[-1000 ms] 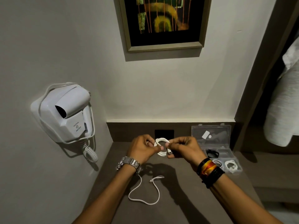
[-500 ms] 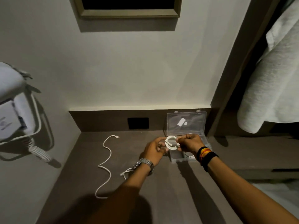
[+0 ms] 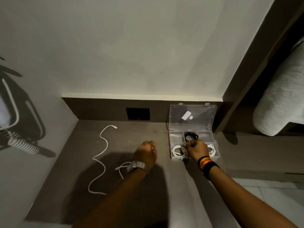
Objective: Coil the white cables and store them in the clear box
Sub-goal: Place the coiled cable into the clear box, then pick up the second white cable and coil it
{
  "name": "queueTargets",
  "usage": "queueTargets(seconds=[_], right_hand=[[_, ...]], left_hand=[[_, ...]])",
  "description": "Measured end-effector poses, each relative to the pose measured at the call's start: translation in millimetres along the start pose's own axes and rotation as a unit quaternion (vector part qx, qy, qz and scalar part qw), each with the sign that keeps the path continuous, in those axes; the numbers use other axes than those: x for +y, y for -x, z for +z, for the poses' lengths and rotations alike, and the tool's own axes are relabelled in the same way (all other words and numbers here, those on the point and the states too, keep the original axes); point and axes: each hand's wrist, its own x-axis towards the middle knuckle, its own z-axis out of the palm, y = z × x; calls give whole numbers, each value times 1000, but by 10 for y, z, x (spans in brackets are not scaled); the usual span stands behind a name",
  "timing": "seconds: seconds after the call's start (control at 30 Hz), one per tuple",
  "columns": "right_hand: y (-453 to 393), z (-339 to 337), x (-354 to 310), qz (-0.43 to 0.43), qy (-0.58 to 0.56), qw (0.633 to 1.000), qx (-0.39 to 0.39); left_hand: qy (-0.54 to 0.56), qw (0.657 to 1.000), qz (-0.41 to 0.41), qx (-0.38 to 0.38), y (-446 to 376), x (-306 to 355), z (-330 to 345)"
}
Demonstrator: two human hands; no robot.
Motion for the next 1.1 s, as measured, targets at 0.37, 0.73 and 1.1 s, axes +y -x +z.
queueTargets(seconds=[0.37, 0.73, 1.1], right_hand=[[877, 1161, -394, -203, 72, 958, -189], [1176, 1530, -691, -233, 24, 958, -163], [1796, 740, -1844, -275, -153, 928, -198]], left_hand=[[-259, 930, -58, -252, 394, -706, -1013], [41, 986, -3, -165, 667, -1113, -1169], [738, 656, -120, -102, 35, -192, -2770]])
